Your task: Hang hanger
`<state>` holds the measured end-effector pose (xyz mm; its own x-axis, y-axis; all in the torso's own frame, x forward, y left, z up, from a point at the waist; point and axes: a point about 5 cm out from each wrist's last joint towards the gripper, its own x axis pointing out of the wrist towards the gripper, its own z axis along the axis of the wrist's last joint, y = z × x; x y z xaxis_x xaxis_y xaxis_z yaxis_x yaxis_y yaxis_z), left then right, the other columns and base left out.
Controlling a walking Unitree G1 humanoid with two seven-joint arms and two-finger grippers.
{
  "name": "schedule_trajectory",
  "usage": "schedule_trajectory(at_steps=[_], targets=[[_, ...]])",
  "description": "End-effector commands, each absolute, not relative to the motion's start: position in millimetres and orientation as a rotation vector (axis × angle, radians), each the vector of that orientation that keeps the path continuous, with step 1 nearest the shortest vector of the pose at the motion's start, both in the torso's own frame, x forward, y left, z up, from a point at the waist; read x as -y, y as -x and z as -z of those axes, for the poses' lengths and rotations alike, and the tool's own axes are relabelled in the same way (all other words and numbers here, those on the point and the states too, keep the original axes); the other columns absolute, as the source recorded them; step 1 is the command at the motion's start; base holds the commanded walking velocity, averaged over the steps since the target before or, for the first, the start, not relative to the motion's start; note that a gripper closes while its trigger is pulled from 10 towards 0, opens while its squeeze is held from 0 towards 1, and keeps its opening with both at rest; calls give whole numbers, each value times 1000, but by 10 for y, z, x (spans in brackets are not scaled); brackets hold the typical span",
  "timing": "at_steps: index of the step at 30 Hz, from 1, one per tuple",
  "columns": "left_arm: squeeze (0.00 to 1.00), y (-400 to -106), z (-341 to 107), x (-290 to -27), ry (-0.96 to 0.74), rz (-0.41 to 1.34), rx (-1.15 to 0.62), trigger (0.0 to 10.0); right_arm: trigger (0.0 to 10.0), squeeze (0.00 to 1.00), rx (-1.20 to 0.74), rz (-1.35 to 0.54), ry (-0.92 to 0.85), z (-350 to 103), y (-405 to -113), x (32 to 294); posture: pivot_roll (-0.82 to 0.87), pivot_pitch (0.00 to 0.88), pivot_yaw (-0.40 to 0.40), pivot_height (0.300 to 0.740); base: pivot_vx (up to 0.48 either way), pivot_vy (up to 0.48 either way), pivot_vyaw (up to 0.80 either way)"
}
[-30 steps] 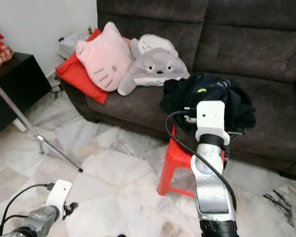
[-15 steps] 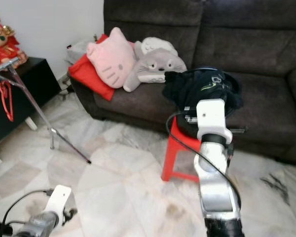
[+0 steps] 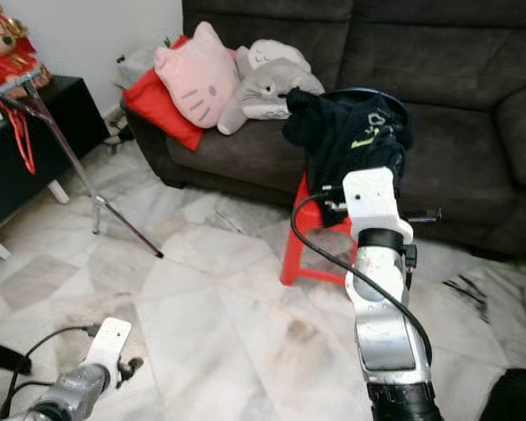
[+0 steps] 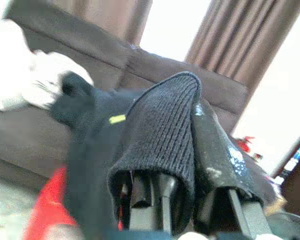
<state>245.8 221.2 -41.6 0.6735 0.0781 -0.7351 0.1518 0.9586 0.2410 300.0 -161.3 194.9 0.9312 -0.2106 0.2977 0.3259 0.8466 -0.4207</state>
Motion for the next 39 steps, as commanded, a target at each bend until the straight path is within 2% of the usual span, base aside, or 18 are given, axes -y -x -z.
schedule_trajectory(at_steps=[1, 3, 4, 7, 13, 17, 19, 22, 29, 39], targets=[[0, -2429, 424, -2272, -310, 29, -853, 10000, 10000, 0, 336, 247, 497, -2090, -2974, 1518, -144, 0, 75, 740, -285, 0, 0], [0, -2431, 422, -2273, -312, 28, -852, 10000, 10000, 0, 343, 224, 498, -2091, -2974, 1487, -146, 0, 76, 740, -142, 0, 0], [0, -2435, 419, -2276, -315, 27, -852, 10000, 10000, 0, 377, 99, 484, -2107, -2968, 1339, -147, 0, 77, 740, 0, 0, 0], [0, -2438, 417, -2276, -318, 28, -852, 10000, 10000, 0, 405, -45, 465, -2110, -2946, 1152, -149, 0, 78, 740, 0, 0, 0], [0, -2445, 413, -2272, -319, 28, -850, 10000, 10000, 0, 355, -212, 445, -2000, -2931, 959, -146, 9, 78, 740, 0, 0, 0], [0, -2449, 412, -2268, -315, 24, -848, 10000, 10000, 0, 305, -261, 455, -1876, -2937, 936, -141, 13, 77, 740, 0, 0, 0], [0, -2449, 412, -2266, -313, 22, -848, 10000, 10000, 0, 283, -234, 446, -1845, -2960, 985, -139, 15, 75, 740, 0, 0, 0], [0, -2452, 411, -2262, -310, 21, -849, 10000, 10000, 0, 163, -58, 352, -1696, -3076, 1323, -137, 21, 79, 740, 0, 0, 0], [0, -2450, 414, -2261, -297, 21, -854, 10000, 10000, 0, -21, 125, 304, -1367, -3108, 1776, -108, 26, 77, 740, 0, 0, 0], [0, -2435, 426, -2259, -288, 18, -864, 10000, 10000, 0, -21, 253, 271, -1359, -3066, 1983, -100, 29, 69, 740, 0, 0, 0]])
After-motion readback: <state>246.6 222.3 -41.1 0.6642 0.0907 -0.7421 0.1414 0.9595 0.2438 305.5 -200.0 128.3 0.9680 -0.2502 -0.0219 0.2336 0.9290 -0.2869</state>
